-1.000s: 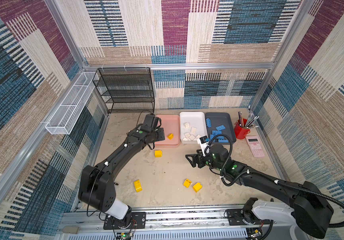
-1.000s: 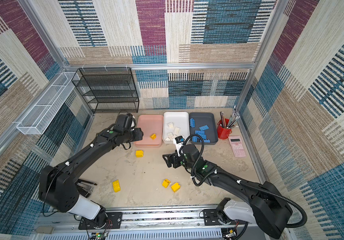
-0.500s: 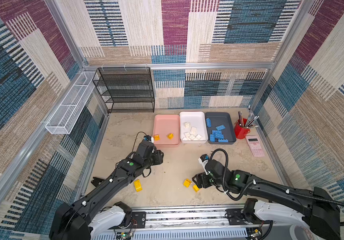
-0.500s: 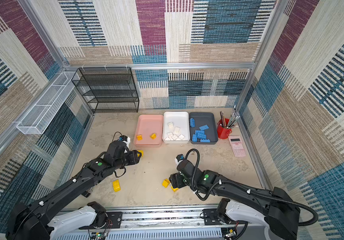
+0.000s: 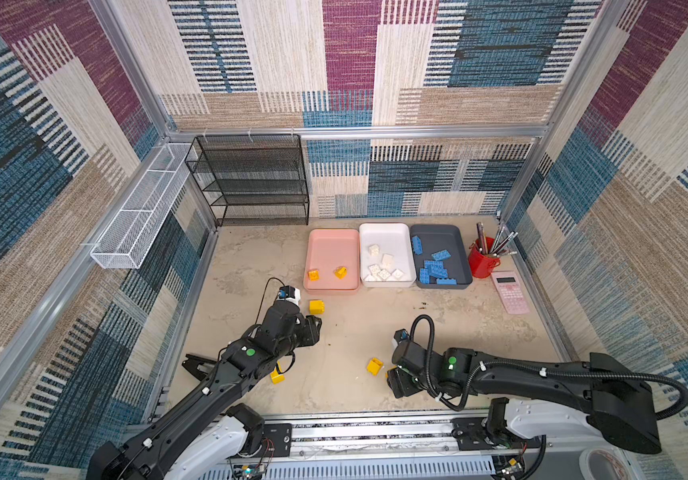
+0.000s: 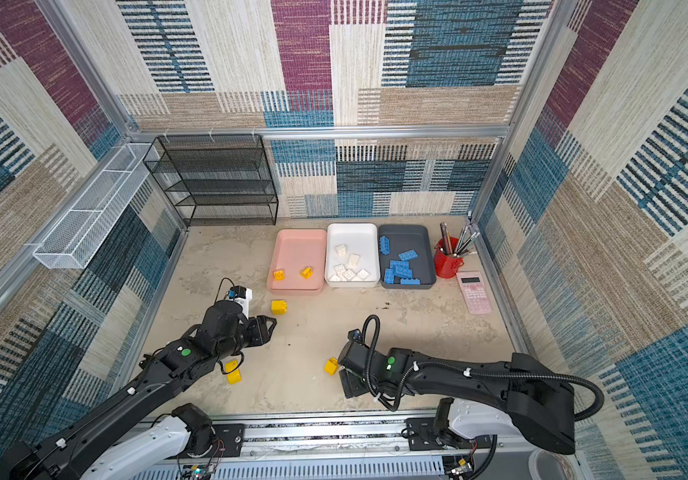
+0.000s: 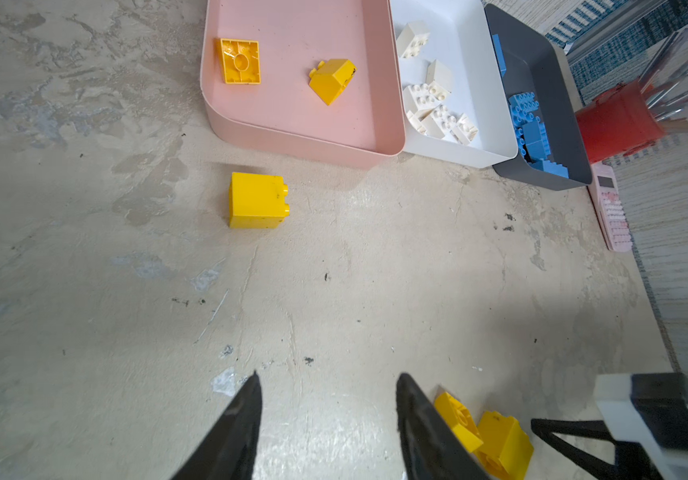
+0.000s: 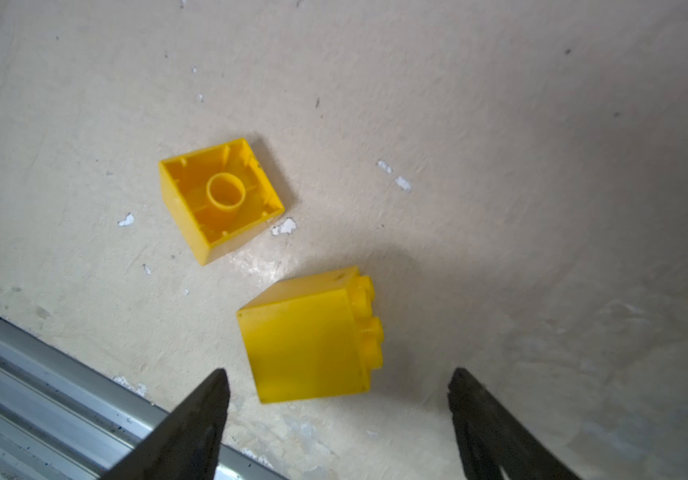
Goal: Sort the legos into containers by color
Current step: 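Grasp the yellow 2x2 brick with the right gripper and lift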
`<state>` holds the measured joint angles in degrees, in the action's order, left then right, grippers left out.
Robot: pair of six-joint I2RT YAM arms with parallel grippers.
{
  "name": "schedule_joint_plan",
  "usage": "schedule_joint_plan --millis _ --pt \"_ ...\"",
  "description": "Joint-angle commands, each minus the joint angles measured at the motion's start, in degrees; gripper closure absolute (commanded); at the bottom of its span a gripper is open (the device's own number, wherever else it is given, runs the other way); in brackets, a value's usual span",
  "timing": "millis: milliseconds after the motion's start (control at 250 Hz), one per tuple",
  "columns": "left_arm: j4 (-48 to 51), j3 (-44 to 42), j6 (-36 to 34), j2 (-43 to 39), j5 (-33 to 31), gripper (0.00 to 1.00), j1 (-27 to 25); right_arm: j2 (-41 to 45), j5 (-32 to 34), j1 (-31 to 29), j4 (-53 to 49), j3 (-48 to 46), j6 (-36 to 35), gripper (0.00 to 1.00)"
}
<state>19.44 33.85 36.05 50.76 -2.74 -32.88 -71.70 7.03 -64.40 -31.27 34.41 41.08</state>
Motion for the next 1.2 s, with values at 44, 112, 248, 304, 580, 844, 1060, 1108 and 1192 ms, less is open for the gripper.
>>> schedule_joint_plan --millis 44,112,248,304,580,844,1060,1108,1192 --pt "0.23 -0.58 1.56 -0.71 -0.04 0.47 0.01 -2.77 1.73 -0.02 2.12 0.94 -0.84 0.18" --pt "0.44 -0.82 1.65 -1.32 -0.08 0.47 0.01 -4.13 1.80 -0.02 2.69 1.16 -1.14 0.19" --pt "0.85 -1.15 1.65 -2.28 -0.44 0.47 0.01 -6.48 2.29 -0.02 3.71 1.47 -1.55 0.22" --pt "0.93 -1.14 1.65 -2.34 -0.52 0.47 -0.01 -7.17 2.55 -0.02 4.17 1.59 -1.75 0.24" --pt "0.85 -1.40 1.92 -1.76 -0.16 0.47 0.01 -8.52 3.64 -0.02 5.05 2.53 -3.23 0.43" --pt "1.88 -1.22 1.92 -2.84 -0.06 0.47 0.00 -8.10 4.04 -0.01 5.32 3.36 -3.35 0.57" --pt "1.65 -2.77 2.19 -4.21 -0.36 0.47 -0.05 -8.71 4.91 0.49 3.96 6.85 -4.01 0.58" --pt "1.50 -3.15 2.27 -4.74 -0.17 0.47 0.01 -8.83 4.65 1.31 3.67 8.07 -4.75 0.58" --pt "1.84 -3.28 2.01 -5.73 -0.17 0.47 0.01 -8.82 3.58 3.02 3.93 10.38 -6.45 0.58"
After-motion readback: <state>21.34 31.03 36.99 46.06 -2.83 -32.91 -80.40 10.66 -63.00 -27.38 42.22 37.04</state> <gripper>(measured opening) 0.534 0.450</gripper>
